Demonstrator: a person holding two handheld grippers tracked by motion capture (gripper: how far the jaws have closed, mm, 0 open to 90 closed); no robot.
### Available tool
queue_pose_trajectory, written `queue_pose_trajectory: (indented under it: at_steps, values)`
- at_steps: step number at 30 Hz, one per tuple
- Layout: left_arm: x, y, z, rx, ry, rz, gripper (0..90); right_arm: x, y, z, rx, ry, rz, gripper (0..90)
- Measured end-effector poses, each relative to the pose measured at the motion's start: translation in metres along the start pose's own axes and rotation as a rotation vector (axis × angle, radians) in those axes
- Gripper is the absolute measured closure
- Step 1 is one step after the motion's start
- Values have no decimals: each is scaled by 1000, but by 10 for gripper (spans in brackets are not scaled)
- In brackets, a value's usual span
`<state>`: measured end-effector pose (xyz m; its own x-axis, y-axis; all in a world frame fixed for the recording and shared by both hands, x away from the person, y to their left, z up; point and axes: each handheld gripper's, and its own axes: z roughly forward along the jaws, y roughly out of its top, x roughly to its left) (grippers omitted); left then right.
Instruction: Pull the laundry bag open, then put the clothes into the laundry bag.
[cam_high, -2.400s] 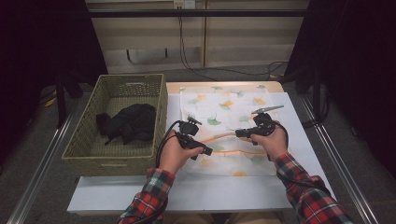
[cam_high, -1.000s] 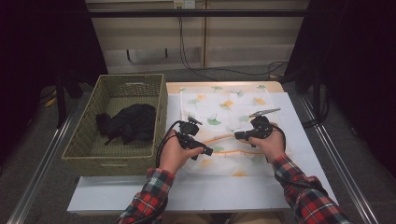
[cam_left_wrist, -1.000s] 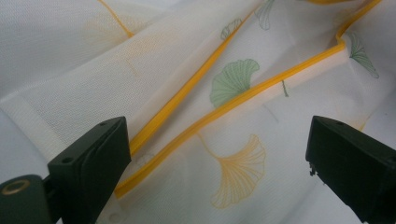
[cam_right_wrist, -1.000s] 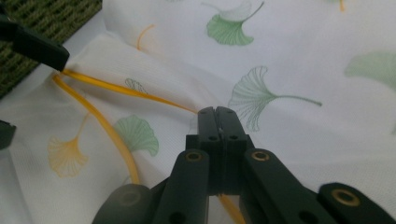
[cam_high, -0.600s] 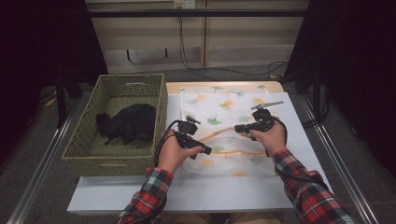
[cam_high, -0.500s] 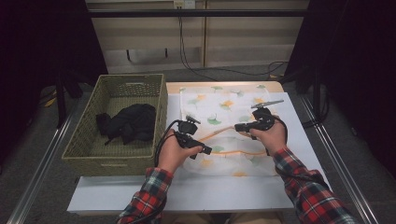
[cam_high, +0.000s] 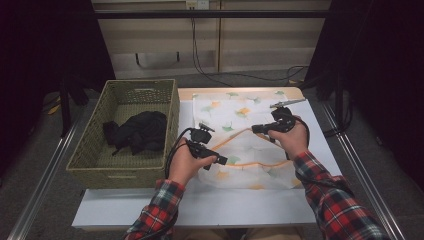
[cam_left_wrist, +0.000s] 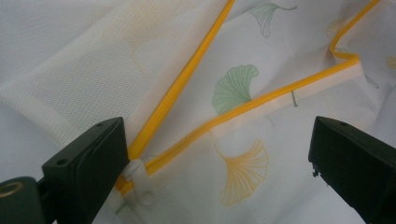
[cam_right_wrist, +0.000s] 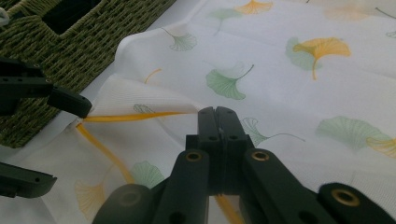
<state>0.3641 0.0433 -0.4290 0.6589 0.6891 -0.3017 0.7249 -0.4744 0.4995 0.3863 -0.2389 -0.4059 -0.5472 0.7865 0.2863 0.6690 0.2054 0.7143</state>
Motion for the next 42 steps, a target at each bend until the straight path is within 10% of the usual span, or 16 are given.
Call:
queue_pose_trajectory:
  at_steps: [42]
  values:
    - [4,-1,-6,-4,-1,0,44,2,40,-20,-55,7,4,900]
